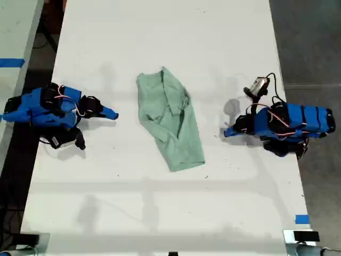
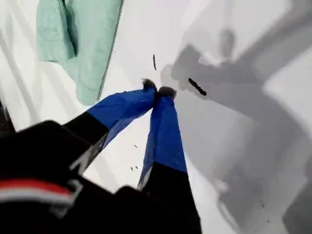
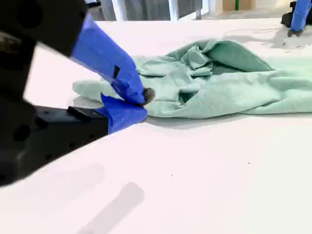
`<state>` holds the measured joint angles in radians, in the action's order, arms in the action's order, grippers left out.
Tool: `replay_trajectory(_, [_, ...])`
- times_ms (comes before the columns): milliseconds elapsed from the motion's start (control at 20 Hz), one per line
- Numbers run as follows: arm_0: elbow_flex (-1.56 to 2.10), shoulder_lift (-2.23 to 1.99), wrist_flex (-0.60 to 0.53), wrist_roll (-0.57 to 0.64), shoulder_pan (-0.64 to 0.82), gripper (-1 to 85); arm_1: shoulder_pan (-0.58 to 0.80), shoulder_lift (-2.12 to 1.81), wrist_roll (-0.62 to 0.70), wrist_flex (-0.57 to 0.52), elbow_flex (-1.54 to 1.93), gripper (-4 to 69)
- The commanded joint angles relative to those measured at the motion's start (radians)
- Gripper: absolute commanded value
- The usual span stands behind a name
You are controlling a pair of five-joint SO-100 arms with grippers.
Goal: Fold t shirt
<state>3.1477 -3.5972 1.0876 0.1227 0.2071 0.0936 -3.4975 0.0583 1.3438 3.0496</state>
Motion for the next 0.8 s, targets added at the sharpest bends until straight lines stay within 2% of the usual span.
replay_trajectory(0, [-0.012, -0.008, -0.023, 0.011, -0.020, -0.1, -0.038, -0.011, -0.038, 0.064, 0.018, 0.9])
replay_trajectory(450, [-0.023, -0.008, -0.011, 0.006, -0.063, -0.1, -0.052, -0.012, -0.031, 0.063, 0.018, 0.8])
replay_trajectory(550, [-0.067, 0.000, -0.008, -0.192, -0.121, -0.1, -0.078, -0.003, -0.103, 0.044, -0.006, 0.8])
replay_trajectory(600, [-0.121, 0.094, -0.046, -0.276, -0.156, -0.1, -0.106, 0.012, -0.130, 0.037, -0.040, 0.7])
replay_trajectory(650, [-0.206, 0.296, -0.130, -0.308, -0.189, -0.1, -0.114, 0.044, -0.144, 0.017, -0.075, 0.7])
replay_trajectory(750, [-0.503, 0.824, -0.268, -0.316, -0.259, -0.1, -0.143, 0.176, -0.127, -0.118, -0.150, 0.6])
